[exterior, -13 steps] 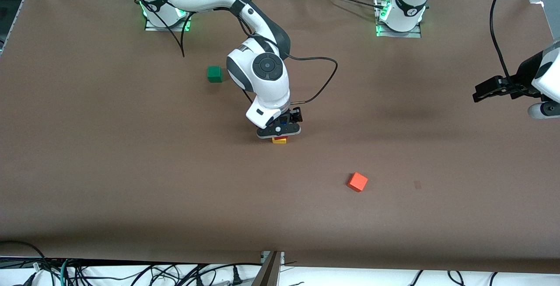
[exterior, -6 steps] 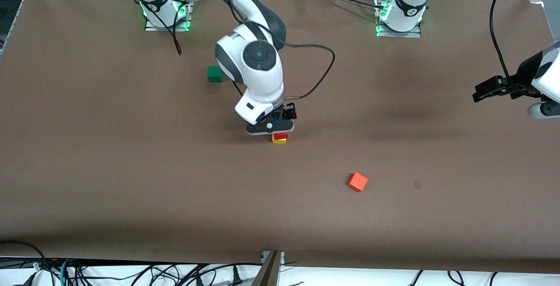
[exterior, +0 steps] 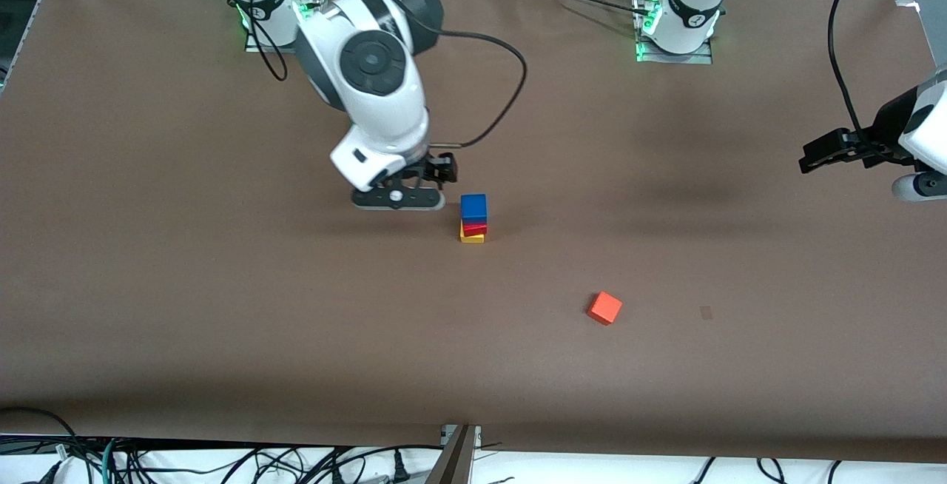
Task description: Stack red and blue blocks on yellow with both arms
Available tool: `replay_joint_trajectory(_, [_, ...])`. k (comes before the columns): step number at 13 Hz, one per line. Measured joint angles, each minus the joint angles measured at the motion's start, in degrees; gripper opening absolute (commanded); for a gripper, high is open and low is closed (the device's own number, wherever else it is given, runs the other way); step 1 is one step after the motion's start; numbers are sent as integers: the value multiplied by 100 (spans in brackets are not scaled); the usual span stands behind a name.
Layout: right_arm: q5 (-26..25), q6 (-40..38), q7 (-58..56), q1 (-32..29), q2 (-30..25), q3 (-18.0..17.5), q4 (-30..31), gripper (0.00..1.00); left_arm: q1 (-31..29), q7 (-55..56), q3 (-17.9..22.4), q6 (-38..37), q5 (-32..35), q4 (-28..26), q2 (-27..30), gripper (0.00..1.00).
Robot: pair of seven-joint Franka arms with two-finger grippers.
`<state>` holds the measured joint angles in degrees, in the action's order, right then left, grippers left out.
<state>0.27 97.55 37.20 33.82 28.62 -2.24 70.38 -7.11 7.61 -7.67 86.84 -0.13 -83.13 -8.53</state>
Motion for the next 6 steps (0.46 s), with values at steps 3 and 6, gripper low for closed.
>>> replay_joint_trajectory(3, [700, -609, -807, -283, -635, 532, 119, 100, 1, 0, -1, 1, 0, 0, -14, 100])
replay_joint_trajectory(6, [833, -928, -1365, -428, -1355, 1063, 720, 100, 1, 0, -1, 3, 0, -1, -24, 100])
